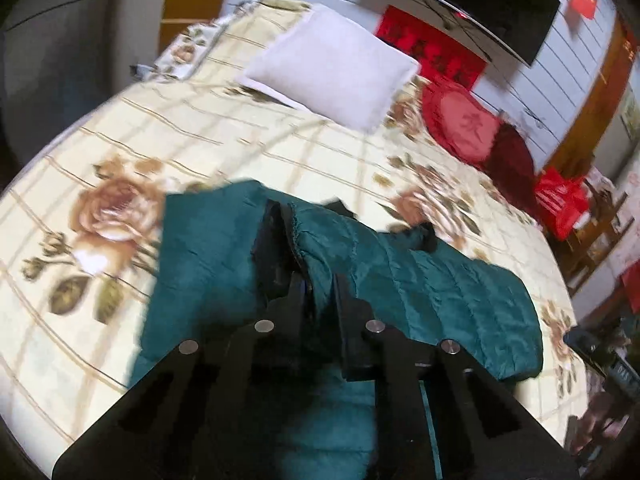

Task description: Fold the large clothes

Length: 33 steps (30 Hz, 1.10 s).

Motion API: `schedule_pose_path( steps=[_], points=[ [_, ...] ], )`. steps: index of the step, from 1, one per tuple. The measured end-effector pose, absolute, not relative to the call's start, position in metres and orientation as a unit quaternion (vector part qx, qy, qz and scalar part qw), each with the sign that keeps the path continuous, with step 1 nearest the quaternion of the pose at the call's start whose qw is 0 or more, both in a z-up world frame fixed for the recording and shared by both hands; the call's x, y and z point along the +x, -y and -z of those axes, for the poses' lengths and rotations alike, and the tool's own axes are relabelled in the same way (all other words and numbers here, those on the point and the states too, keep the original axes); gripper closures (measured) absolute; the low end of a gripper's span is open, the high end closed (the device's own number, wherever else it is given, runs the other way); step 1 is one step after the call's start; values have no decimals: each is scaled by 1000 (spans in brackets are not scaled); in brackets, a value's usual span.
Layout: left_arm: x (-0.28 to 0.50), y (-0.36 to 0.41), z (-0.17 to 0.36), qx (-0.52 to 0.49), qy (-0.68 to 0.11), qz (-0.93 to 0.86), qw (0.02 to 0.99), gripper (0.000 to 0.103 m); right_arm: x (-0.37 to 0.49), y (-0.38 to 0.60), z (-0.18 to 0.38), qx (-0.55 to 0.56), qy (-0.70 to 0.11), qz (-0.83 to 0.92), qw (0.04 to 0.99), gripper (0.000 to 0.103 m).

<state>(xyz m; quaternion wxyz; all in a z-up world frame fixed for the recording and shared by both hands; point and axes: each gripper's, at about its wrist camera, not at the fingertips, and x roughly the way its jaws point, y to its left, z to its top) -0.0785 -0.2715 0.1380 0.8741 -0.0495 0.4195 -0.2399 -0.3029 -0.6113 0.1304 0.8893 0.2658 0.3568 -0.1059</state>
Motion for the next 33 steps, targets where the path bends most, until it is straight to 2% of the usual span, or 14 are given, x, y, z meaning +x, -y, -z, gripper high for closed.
schedule_pose_path(
  steps=[6,14,17,19,23,24,25,29,33],
  points=[
    [-51,238,-112,-55,-440,197,874,91,-265,589,-110,229,-390,103,886,35],
    [-59,245,-86,-22,-442,202,874,91,-213,566,-53,169,-464,122,861,35],
    [-58,241,-88,-27,-446,209,870,82,-211,568,-40,162,-469,127,859,34],
    [-59,237,-97,-25,-438,202,876,69,-212,569,-48,166,-468,131,858,35],
    [-63,236,-121,-31,-393,212,894,57,-223,571,-82,203,-408,125,881,35],
    [-62,238,-124,-30,-389,213,896,47,-218,568,-88,201,-406,121,884,35],
    [-61,242,-126,-28,-383,213,899,42,-212,565,-90,194,-409,121,884,35],
    [-50,266,-112,4,-381,201,902,42,-181,546,-84,139,-424,136,885,35],
    [-31,284,-77,31,-422,177,888,42,-159,549,-58,135,-441,149,875,35]
  ],
)
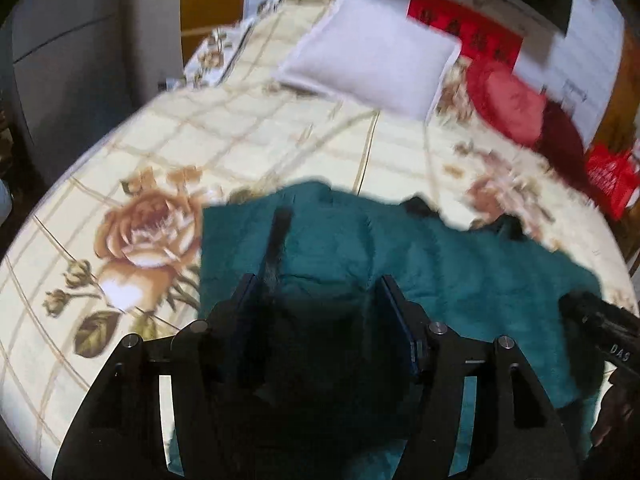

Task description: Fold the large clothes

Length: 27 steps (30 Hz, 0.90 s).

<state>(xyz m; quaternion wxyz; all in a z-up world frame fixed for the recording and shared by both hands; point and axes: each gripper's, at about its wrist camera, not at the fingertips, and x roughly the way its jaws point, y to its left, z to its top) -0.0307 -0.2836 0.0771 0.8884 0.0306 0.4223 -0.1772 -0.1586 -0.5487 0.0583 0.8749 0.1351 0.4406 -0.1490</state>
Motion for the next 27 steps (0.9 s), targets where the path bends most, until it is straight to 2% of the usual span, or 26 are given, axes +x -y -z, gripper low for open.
schedule_pose_path(
  steps=[6,9,15,19,22,25,27],
  points=[
    [-21,287,-47,27,-432,177,884,38,-150,558,-26,131,-445,163,871,28],
    [-25,292,-43,44,-425,174,887,37,-152,554,-36,129,-456,177,863,28],
    [-23,287,-40,29,-424,183,887,37,-178,509,-79,134,-413,132,891,28],
    [-24,287,-39,27,-418,184,889,36,-171,486,-52,104,-455,134,874,28],
    [-26,286,-39,26,-415,188,890,35,-172,482,-33,94,-456,142,873,27],
    [-26,287,-38,28,-413,187,891,35,-175,490,-41,110,-467,126,868,27],
    [-26,286,-37,25,-413,189,891,35,-191,500,-57,132,-446,126,876,27]
  ],
)
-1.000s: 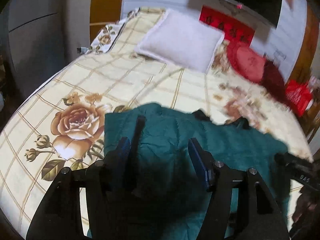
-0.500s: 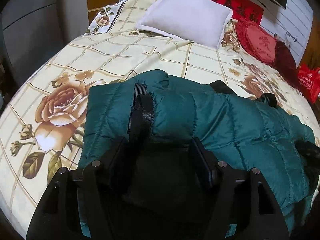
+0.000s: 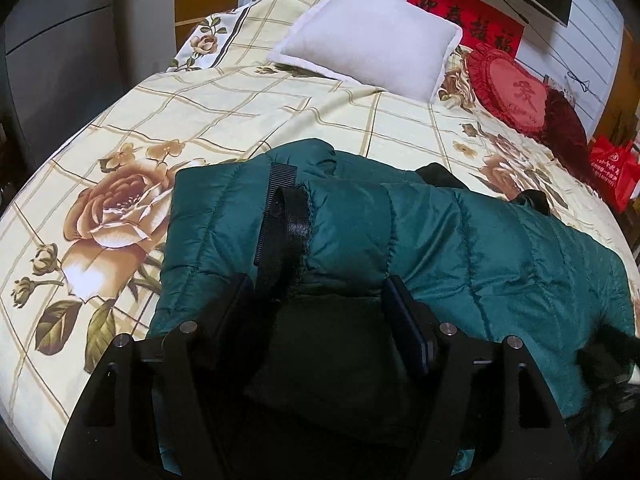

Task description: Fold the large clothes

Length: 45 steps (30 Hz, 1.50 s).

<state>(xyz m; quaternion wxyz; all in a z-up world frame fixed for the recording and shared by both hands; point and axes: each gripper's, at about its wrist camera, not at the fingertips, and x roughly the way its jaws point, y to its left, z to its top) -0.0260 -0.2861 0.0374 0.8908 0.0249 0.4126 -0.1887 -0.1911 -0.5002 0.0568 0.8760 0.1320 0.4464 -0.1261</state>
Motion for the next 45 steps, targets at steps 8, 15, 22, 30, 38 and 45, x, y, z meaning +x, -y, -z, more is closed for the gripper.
schedule_pose_path(
  steps=[8,15,22,30,38,45],
  points=[
    [-26,288,-36,24,-405,190,894,32,-230,560,-44,152,-454,204,854,27],
    [-26,288,-38,27,-405,195,893,26,-222,560,-32,143,-464,205,850,24],
    [-41,242,-73,-23,-421,203,884,26,-273,552,-75,158,-425,193,870,24],
    [-105,189,-101,-9,-413,203,888,26,-343,538,-89,199,-433,177,861,24],
    [-174,142,-98,13,-419,194,887,26,-403,505,-92,179,-440,169,864,24],
    [-208,111,-98,6,-424,188,886,26,-438,482,-86,177,-447,162,862,24]
  ],
)
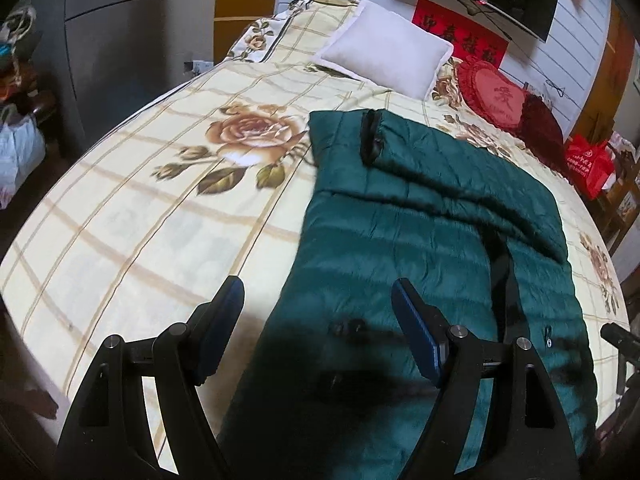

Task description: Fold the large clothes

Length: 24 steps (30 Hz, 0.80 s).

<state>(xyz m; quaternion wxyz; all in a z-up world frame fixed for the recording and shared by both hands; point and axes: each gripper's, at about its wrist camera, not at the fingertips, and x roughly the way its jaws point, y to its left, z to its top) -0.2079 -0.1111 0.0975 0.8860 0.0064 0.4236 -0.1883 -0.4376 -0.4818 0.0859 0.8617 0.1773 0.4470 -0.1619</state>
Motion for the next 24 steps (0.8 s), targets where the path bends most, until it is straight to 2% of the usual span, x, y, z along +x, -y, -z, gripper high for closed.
schedule_pose_path(
  steps=[24],
  points=[
    [-261,77,-78,24,-445,189,875,26,-488,439,-74,152,-468,170,854,24]
  ],
)
